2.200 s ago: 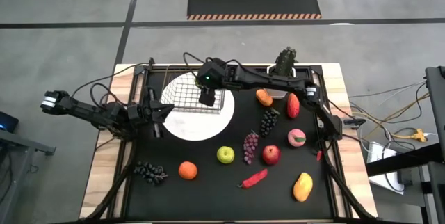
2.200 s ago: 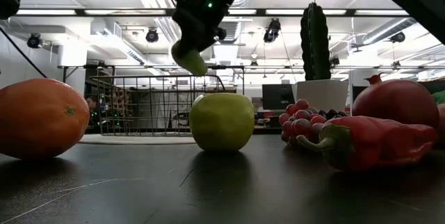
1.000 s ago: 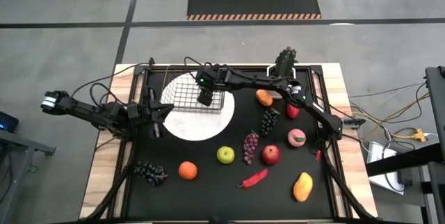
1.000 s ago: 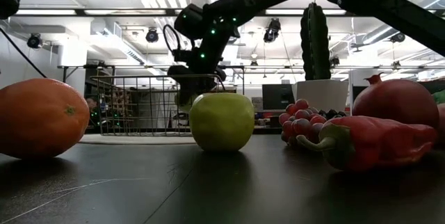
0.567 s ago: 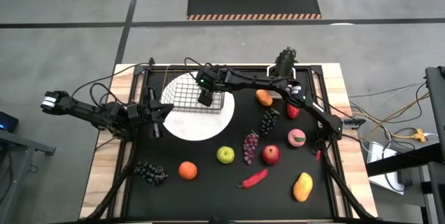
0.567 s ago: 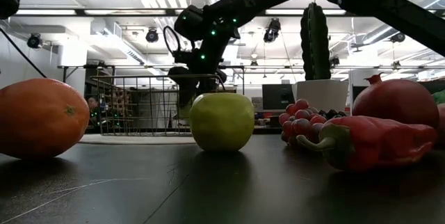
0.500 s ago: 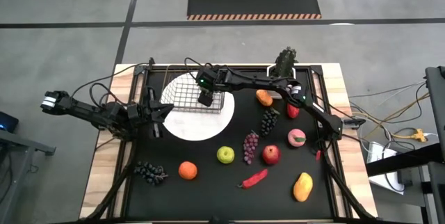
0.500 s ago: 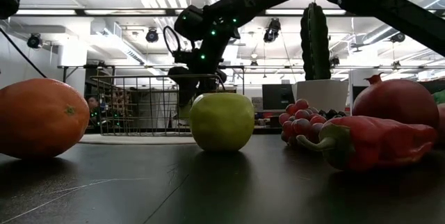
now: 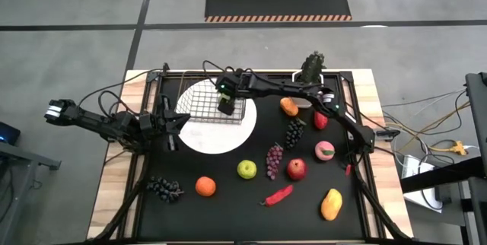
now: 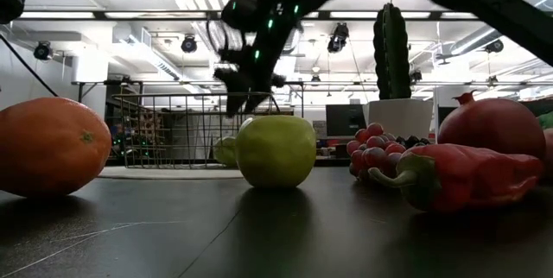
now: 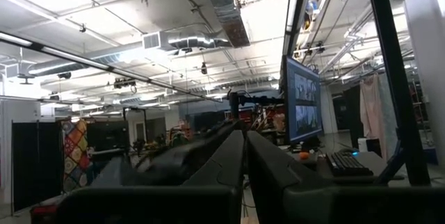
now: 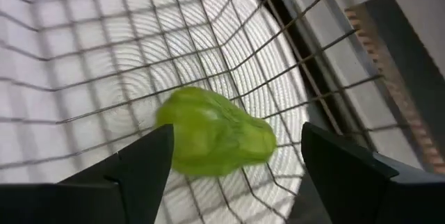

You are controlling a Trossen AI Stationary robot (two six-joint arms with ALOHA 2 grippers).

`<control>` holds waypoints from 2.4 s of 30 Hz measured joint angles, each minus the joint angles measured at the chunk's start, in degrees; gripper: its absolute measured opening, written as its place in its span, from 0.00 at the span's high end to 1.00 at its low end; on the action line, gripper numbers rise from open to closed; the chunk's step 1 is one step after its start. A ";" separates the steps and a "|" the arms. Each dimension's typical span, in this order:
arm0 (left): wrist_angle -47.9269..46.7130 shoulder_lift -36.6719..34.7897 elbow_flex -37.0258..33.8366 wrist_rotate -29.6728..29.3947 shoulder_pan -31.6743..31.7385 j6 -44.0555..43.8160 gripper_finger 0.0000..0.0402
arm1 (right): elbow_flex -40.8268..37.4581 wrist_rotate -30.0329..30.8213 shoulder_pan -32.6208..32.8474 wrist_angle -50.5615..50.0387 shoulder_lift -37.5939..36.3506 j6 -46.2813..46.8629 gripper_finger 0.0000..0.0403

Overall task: Build produce basket
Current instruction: Put the green apple in the gold wire basket

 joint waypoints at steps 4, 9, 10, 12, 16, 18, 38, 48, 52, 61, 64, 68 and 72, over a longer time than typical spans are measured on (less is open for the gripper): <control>0.04 0.07 0.00 0.02 0.00 0.00 1.00 | 0.04 -0.03 1.98 -4.44 -4.46 -0.71 0.28; -0.34 0.22 0.00 0.30 0.00 -0.01 1.00 | -0.74 -0.04 6.04 -11.45 -10.71 -1.23 0.33; -0.38 0.39 0.00 0.31 0.00 -0.01 1.00 | -1.16 -0.04 7.05 -12.92 -12.16 -1.20 0.34; -0.78 0.84 0.00 0.31 0.00 -0.05 1.00 | -2.88 -0.03 9.17 -15.42 -15.38 -0.71 0.36; -0.78 2.45 0.00 0.28 0.00 -0.07 1.00 | -9.60 -0.05 14.23 -16.38 -22.41 1.07 0.40; -0.76 3.33 0.00 0.26 0.00 -0.10 1.00 | -14.29 -0.07 16.80 -14.53 -26.23 2.23 0.41; 1.06 17.78 3.13 6.55 -0.02 -22.18 1.00 | -69.69 3.48 29.71 44.04 -56.02 -6.28 0.43; 0.82 28.62 10.97 7.45 -0.04 -22.56 1.00 | -86.79 -0.27 29.35 73.10 -58.01 -14.44 0.43; 0.78 32.89 13.93 9.29 -0.37 -22.56 1.00 | -90.96 -2.48 27.61 75.80 -59.36 -16.38 0.43; -15.38 42.59 26.38 10.98 -3.89 -27.28 0.98 | -96.05 -4.62 26.19 75.43 -67.28 -16.88 0.43; -35.28 44.97 34.03 10.99 -4.39 -32.73 0.91 | -96.28 -4.63 26.19 74.03 -69.73 -16.88 0.43; -60.39 49.32 44.39 11.87 -4.63 -36.62 0.74 | -96.35 -4.64 26.19 72.22 -71.35 -16.88 0.43; -76.31 54.23 52.16 11.89 -4.66 -38.77 0.52 | -96.35 -4.64 26.19 70.82 -71.44 -16.61 0.43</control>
